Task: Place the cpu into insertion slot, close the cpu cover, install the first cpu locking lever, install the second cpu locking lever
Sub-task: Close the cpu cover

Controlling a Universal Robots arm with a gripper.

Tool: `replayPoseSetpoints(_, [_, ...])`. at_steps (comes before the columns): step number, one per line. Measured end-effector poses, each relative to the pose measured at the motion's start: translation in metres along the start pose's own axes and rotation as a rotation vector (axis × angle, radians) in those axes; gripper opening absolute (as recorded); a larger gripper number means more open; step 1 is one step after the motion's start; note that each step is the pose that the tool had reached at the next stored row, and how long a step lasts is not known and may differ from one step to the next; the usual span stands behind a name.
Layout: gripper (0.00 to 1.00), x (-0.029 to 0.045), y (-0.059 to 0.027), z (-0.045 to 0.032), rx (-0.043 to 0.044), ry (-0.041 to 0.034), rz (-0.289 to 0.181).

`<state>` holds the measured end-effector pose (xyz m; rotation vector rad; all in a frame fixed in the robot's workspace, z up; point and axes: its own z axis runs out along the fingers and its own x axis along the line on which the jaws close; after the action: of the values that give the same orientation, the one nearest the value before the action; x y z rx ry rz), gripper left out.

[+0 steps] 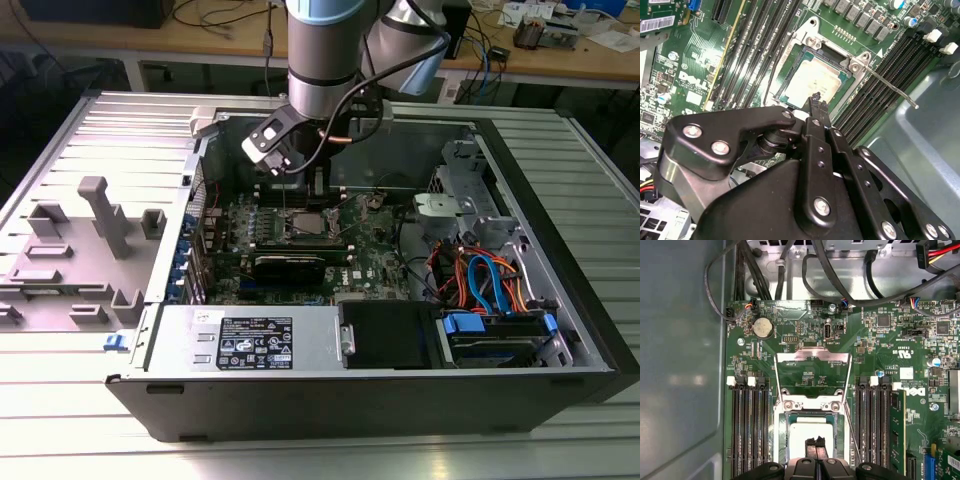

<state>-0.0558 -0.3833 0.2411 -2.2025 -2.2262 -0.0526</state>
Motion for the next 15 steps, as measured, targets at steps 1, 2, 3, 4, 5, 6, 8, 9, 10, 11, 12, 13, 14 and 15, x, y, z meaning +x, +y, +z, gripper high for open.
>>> replayPoseSetpoints(1, [0.11, 0.0, 0.0009, 0.0001, -0.0001, 0.0001, 0.0])
replayPoseSetpoints(2, [0.11, 0.0, 0.0019, 0.0001, -0.0002, 0.0002, 0.0])
replayPoseSetpoints(3, [0.11, 0.0, 0.0023, 0.0001, -0.0001, 0.0002, 0.0])
replayPoseSetpoints(4, [0.11, 0.0, 0.0024, 0.0001, -0.0002, 0.0002, 0.0])
replayPoseSetpoints(5, [0.11, 0.0001, 0.0025, -0.0001, -0.0001, 0.0002, 0.0])
replayPoseSetpoints(6, [0.11, 0.0001, 0.0025, -0.0014, -0.0002, 0.0002, 0.0])
replayPoseSetpoints(8, [0.11, 0.0002, 0.0026, -0.0047, -0.0002, 0.0002, 0.0])
replayPoseSetpoints(9, [0.11, 0.0002, 0.0026, -0.0054, -0.0002, 0.0002, 0.0])
replayPoseSetpoints(10, [0.11, 0.0002, 0.0026, -0.0059, -0.0002, 0.0002, 0.0])
replayPoseSetpoints(11, [0.11, 0.0002, 0.0026, -0.0064, -0.0002, 0.0002, 0.0])
replayPoseSetpoints(12, [0.11, 0.0003, 0.0026, -0.007, -0.0002, 0.0002, 0.0])
replayPoseSetpoints(13, [0.11, 0.0003, 0.0026, -0.0077, -0.0002, 0.0003, 0.0])
replayPoseSetpoints(14, [0.11, 0.0003, 0.0027, -0.0083, -0.0002, 0.0002, 0.0])
replayPoseSetpoints(15, [0.11, 0.0003, 0.0027, -0.0085, -0.0003, 0.0005, 0.0])
